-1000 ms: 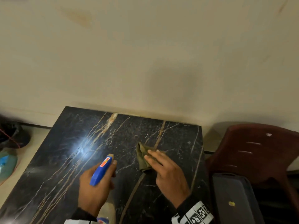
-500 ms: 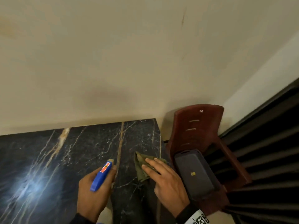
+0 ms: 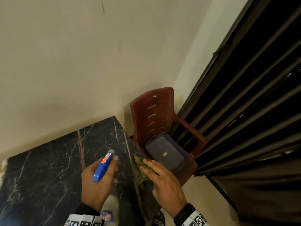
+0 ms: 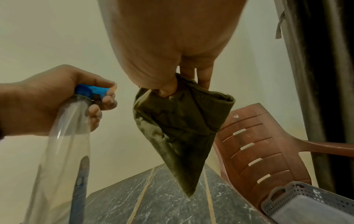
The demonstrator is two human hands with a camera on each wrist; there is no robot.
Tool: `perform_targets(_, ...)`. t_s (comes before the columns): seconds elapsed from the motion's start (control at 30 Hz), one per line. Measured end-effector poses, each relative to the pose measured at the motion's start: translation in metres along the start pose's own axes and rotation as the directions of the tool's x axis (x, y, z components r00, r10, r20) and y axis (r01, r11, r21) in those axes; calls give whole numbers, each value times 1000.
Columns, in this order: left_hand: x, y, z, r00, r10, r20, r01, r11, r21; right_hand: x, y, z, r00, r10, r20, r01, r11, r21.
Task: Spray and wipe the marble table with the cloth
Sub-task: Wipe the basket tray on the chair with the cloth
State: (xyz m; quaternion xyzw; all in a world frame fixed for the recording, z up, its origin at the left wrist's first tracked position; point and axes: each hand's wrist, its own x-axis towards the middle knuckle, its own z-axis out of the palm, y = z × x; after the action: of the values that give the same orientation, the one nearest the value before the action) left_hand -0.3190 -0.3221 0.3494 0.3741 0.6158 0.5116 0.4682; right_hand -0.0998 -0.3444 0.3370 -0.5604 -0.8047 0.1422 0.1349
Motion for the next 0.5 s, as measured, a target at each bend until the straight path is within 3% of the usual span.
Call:
perform_targets(0.27, 24, 15, 70, 976, 150, 156, -163, 984, 72, -5, 52, -22, 998, 32, -61, -31, 999, 22)
perform_targets(0.5, 56, 21, 158, 949, 241, 205, -263, 961, 85, 7, 155, -19, 990, 100, -95, -89, 990, 105)
